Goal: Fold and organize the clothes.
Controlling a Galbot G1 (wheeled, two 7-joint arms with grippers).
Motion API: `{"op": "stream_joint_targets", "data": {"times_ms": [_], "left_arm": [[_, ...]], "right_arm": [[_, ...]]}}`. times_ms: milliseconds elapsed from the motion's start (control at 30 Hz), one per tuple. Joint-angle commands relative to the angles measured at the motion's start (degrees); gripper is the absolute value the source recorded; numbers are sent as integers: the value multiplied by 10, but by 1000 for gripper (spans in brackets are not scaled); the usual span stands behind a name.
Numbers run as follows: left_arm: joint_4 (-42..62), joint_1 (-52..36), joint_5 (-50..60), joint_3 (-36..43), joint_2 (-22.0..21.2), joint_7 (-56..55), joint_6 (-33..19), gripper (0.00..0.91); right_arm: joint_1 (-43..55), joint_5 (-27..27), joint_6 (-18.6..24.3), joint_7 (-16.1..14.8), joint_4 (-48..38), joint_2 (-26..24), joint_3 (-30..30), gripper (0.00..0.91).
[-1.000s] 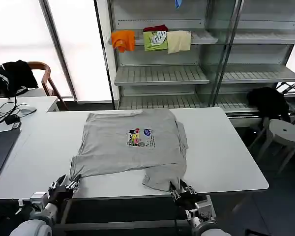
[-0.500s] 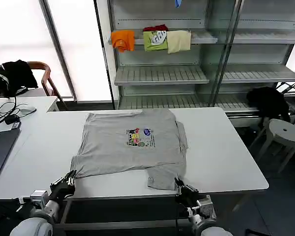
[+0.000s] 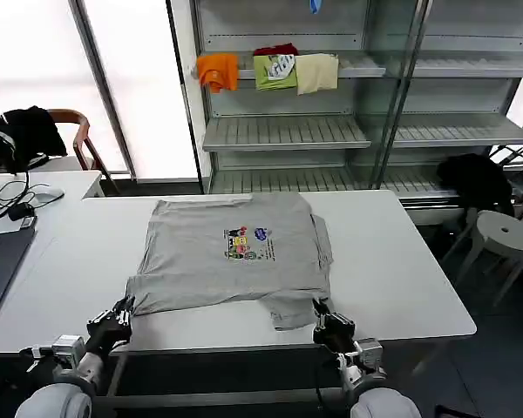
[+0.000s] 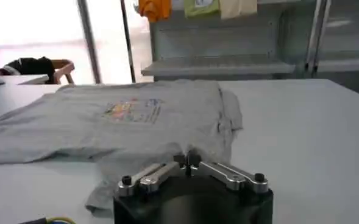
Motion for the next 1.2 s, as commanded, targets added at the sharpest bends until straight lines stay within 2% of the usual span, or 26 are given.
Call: {"op": "stream_joint_targets", "data": {"times_ms": [33, 200, 233, 267, 300, 333, 367, 400, 967, 1200], "left_arm": [[-3, 20, 29, 5, -3, -4, -2, 907], [3, 18, 32, 4, -9, -9, 1, 907], [3, 20, 32, 4, -9, -10, 1, 856], [2, 21, 32, 4, -9, -10, 1, 595], [2, 22, 32, 3, -10, -10, 1, 595], [2, 23, 32, 3, -10, -10, 1, 161], [1, 23, 32, 3, -11, -9, 0, 161], [0, 24, 32, 2, -12, -8, 0, 10], [-4, 14, 22, 4, -17, 2, -14, 0], [-14, -19, -29, -6, -14, 8, -19, 0]], "right_arm": [[11, 5, 1, 0, 1, -6, 8, 0], [12, 7, -3, 2, 1, -16, 8, 0], [12, 8, -5, 2, 1, -19, 8, 0], [13, 9, -6, 3, 1, -21, 8, 0], [13, 11, -7, 3, 1, -24, 8, 0], [14, 12, -8, 3, 0, -26, 8, 0], [14, 13, -9, 4, 0, -28, 8, 0], [15, 13, -9, 4, 0, -30, 8, 0], [20, 20, -16, 5, 3, -37, 17, 0], [41, 28, -15, 4, -2, -30, 23, 0]]}}
